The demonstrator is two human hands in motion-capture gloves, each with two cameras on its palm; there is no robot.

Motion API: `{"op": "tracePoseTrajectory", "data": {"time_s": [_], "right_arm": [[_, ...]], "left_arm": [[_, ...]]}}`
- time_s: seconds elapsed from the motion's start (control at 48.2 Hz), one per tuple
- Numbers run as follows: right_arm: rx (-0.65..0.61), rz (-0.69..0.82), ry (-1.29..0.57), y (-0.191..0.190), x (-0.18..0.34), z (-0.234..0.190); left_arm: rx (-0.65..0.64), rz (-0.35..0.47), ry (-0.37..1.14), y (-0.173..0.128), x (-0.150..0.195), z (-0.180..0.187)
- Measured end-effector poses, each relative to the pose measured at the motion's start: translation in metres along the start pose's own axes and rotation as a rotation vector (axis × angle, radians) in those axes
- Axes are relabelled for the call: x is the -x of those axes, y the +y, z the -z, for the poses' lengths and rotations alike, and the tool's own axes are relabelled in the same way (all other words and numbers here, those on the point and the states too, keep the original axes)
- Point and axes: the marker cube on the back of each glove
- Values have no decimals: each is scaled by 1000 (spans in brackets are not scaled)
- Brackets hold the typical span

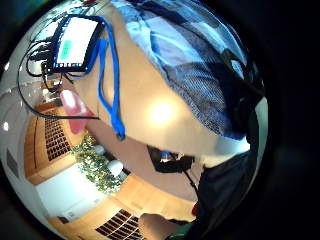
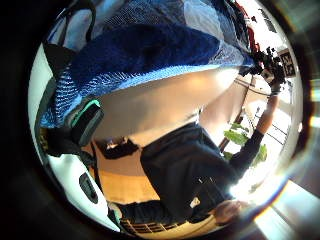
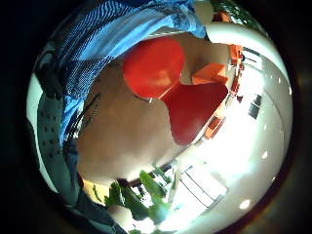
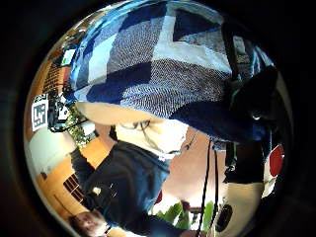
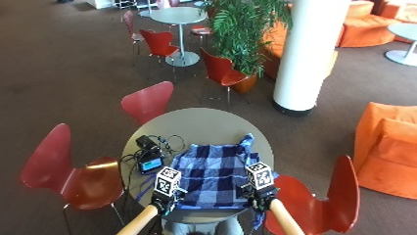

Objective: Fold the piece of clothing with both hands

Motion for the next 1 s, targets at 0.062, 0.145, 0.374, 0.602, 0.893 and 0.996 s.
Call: {"op": "tracePoseTrajectory", "data": {"time_s": [0.062, 0.145, 0.374, 0.602, 0.893, 0.996], "right_arm": [[-19, 61, -5, 31, 11, 27], [-15, 69, -29, 65, 14, 70], [-163, -20, -92, 93, -9, 190], [-305, -257, -7, -70, -81, 233], [-621, -397, -142, -122, -78, 219], [-796, -472, -139, -107, -95, 232]], "left_arm": [[28, -9, 12, 23, -1, 24], [-2, -4, 18, 46, 7, 71], [-226, 130, 101, 21, 54, 185], [-322, 323, 41, -108, 82, 209], [-301, 603, -201, -157, 68, 193], [-368, 593, -185, -142, 64, 206]]}}
